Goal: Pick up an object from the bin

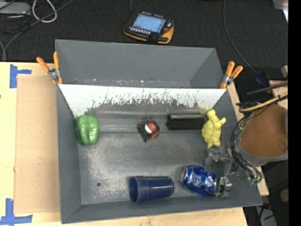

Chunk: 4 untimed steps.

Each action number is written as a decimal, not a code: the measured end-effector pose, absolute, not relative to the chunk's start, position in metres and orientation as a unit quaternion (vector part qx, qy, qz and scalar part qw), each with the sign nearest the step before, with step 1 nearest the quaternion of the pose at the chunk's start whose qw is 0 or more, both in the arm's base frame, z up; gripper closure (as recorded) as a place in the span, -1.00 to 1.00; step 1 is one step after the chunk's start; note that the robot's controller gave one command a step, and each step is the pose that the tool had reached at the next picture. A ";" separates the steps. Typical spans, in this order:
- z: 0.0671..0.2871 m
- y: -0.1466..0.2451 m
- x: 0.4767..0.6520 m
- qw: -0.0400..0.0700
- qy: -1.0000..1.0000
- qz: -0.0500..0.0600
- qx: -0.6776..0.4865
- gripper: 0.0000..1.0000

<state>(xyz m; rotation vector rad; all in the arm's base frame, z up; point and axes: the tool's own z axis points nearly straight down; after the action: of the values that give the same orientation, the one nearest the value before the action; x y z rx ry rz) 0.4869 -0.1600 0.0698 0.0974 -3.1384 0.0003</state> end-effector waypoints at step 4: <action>0.074 -0.104 0.478 -0.008 -0.988 0.001 0.154 1.00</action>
Offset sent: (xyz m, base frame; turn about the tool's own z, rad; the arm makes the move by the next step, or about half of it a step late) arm -0.0112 0.0425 0.0302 -0.0461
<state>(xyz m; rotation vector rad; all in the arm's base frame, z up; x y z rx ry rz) 0.4778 -0.1043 0.0738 0.4880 -3.1206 0.0020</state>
